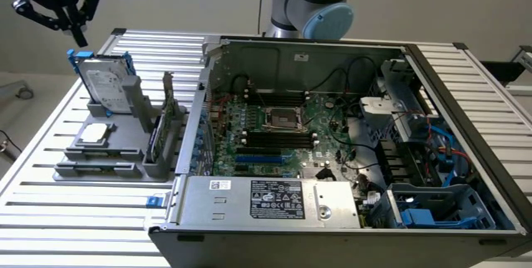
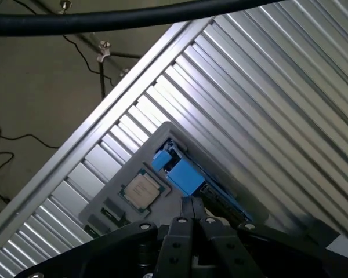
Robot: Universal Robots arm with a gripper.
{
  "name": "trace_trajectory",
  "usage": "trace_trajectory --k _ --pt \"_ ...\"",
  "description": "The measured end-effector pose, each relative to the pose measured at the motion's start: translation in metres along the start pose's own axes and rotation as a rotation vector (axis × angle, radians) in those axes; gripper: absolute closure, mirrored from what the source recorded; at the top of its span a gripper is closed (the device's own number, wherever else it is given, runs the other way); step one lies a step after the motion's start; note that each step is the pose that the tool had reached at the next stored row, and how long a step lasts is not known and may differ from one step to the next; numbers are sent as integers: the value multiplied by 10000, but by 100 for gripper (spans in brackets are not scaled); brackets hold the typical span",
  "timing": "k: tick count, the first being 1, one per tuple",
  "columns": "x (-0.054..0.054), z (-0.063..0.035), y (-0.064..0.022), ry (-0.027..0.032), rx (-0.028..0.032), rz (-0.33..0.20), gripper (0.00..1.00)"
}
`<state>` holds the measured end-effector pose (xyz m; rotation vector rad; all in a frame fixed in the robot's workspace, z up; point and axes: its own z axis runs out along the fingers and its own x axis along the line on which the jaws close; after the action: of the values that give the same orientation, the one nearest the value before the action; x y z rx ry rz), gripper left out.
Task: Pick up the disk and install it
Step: 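Pick up the disk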
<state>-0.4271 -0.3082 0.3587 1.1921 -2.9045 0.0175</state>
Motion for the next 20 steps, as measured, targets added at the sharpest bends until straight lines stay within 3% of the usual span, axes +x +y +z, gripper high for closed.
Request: trace_trajectory --k 20 --pt "0 0 0 -33 24 -3640 89"
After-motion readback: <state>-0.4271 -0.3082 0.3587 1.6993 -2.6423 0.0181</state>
